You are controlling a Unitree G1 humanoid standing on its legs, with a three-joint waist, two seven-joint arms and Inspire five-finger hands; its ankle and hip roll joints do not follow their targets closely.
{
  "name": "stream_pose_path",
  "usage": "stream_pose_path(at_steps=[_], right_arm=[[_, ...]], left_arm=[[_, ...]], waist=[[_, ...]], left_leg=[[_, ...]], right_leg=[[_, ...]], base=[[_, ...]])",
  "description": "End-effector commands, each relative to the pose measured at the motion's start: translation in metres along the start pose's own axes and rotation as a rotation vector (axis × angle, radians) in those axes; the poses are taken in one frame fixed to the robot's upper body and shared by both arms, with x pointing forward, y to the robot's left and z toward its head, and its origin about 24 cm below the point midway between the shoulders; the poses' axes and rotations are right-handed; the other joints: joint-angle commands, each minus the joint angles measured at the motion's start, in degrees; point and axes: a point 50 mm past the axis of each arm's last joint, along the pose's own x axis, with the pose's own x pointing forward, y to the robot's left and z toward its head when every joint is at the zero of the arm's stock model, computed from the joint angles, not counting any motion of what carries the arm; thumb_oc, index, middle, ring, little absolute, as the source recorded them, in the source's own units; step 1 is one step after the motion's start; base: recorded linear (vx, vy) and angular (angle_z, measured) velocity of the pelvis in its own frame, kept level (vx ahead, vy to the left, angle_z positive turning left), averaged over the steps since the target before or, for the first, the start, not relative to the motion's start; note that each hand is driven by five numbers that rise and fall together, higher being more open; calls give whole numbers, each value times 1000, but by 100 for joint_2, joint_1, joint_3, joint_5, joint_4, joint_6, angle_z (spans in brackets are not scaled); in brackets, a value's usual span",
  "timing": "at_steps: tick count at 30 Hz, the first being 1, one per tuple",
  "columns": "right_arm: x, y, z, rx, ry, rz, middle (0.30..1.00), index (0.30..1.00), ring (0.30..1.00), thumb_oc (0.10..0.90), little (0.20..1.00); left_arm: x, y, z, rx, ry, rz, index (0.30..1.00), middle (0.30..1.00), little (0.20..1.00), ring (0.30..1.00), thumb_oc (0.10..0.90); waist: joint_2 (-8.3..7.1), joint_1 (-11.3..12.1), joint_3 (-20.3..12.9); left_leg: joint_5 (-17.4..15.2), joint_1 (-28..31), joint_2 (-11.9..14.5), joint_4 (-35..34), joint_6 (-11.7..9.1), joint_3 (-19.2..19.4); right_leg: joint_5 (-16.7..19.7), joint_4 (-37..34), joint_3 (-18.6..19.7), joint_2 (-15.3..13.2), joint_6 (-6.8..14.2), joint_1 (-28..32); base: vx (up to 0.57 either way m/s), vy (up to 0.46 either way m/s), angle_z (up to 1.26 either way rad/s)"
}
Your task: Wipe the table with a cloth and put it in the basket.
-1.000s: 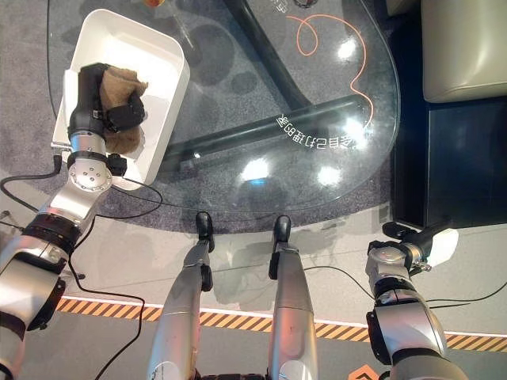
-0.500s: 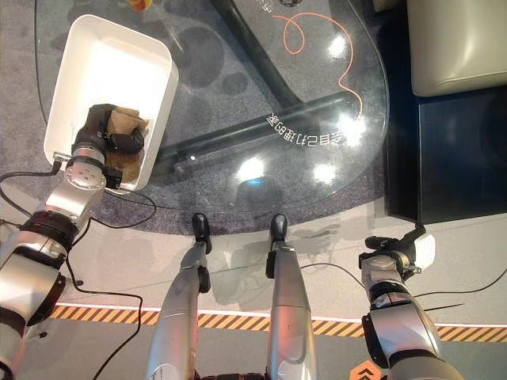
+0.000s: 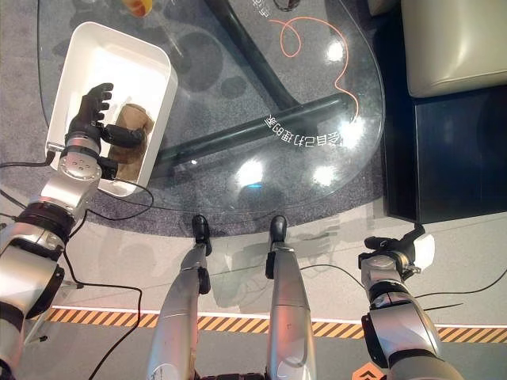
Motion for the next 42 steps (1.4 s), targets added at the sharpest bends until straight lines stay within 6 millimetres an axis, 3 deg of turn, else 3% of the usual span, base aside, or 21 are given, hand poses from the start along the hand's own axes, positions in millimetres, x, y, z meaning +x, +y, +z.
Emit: stream_pose_path(at_steps=[1,7,11,14,19,23,25,28,31,33,35,37,38,40,42], right_arm=[[7,-18,-16,-77,9,-58,900,900,900,800,900],[3,-13,-24,-83,20,-29,900,900,900,800,900],[0,-12,-38,-81,41,-9,900,900,900,800,900],[0,-16,-50,-91,67,-7,900,900,900,800,900],[0,-32,-79,-136,120,-15,900,900,900,800,900],[-6,-53,-122,-195,195,-21,900,900,900,800,900],[-9,-57,-132,-212,216,-16,900,900,900,800,900],[-18,-66,-158,-249,294,9,900,900,900,800,900],[-23,-69,-170,-266,330,20,900,900,900,800,900],[-36,-75,-194,-286,411,38,900,900,900,800,900],[-41,-76,-202,-294,440,53,900,900,900,800,900],[-50,-77,-215,-311,489,94,900,900,900,800,900],[-50,-77,-215,-311,489,94,900,900,900,800,900],[-57,-75,-223,-324,521,130,900,900,900,800,900],[-57,-75,-225,-331,530,138,900,900,900,800,900]], left_arm=[[11,55,33,-109,-102,202,900,900,900,900,800],[9,67,40,-132,-162,278,900,900,900,900,800],[3,86,43,-171,-237,362,900,900,900,900,800],[-2,97,38,-186,-257,387,900,900,900,900,800],[-10,111,13,-206,-213,395,900,900,900,900,800],[-25,119,-36,-203,-93,380,900,900,900,900,800],[-29,120,-48,-199,-60,371,900,900,900,900,800],[-46,120,-91,-208,78,331,900,900,900,900,800],[-57,116,-115,-208,154,296,900,900,900,900,800],[-92,99,-172,-190,347,189,900,900,900,900,800],[-109,90,-193,-175,440,147,900,900,900,900,800],[-143,72,-229,-159,584,57,900,900,900,900,800],[-143,72,-229,-159,585,57,900,900,900,900,800],[-173,53,-254,-164,702,-46,900,900,900,900,800],[-184,47,-261,-177,747,-68,900,900,900,900,800]], waist=[[-90,42,-156],[-103,66,-156],[-107,101,-156],[-99,141,-156],[-71,240,-524],[-31,313,-1053],[-20,327,-1174],[-9,392,-1508],[-11,422,-1663],[-17,501,-1966],[-18,526,-2065],[-24,571,-2235],[-23,568,-2235],[-41,602,-2346],[-47,612,-2385]], left_leg=[[-519,128,-293,637,237,294],[-502,379,-300,489,226,240],[-378,959,-307,91,172,198],[-330,1429,-303,-153,122,200],[-264,2057,-290,-636,63,229],[-227,2739,-269,-1103,4,179],[-220,2897,-272,-1207,-4,175],[-208,3364,-276,-1525,-26,172],[-209,3548,-272,-1607,-24,165],[-250,3858,-252,-1716,-9,138],[-276,3953,-239,-1742,1,134],[-299,4135,-212,-1819,15,132],[-300,4140,-212,-1821,15,131],[-316,4232,-185,-1869,19,132],[-320,4262,-176,-1888,19,133]], right_leg=[[678,-931,99,460,153,352],[714,-1070,154,470,184,582],[851,-1470,188,441,258,1137],[911,-1736,173,370,312,1611],[990,-2201,156,256,390,2261],[1032,-2697,129,153,428,3038],[1048,-2813,114,135,443,3219],[1120,-3186,53,73,512,3756],[1143,-3296,26,57,532,3963],[1161,-3452,-19,16,567,4305],[1150,-3493,-37,6,577,4416],[1143,-3566,-84,-3,596,4618],[1144,-3571,-86,-3,596,4625],[1137,-3623,-123,-6,606,4737],[1137,-3647,-135,-5,606,4779]], base=[[0,0,0],[-2,-8,0],[-4,-35,-3],[13,-26,-7],[62,-10,-5],[107,-2,-3],[110,-5,3],[125,-14,10],[99,-12,6],[150,-15,7],[80,-6,10],[87,-4,6],[56,-5,1],[42,-4,2],[36,-3,5]])
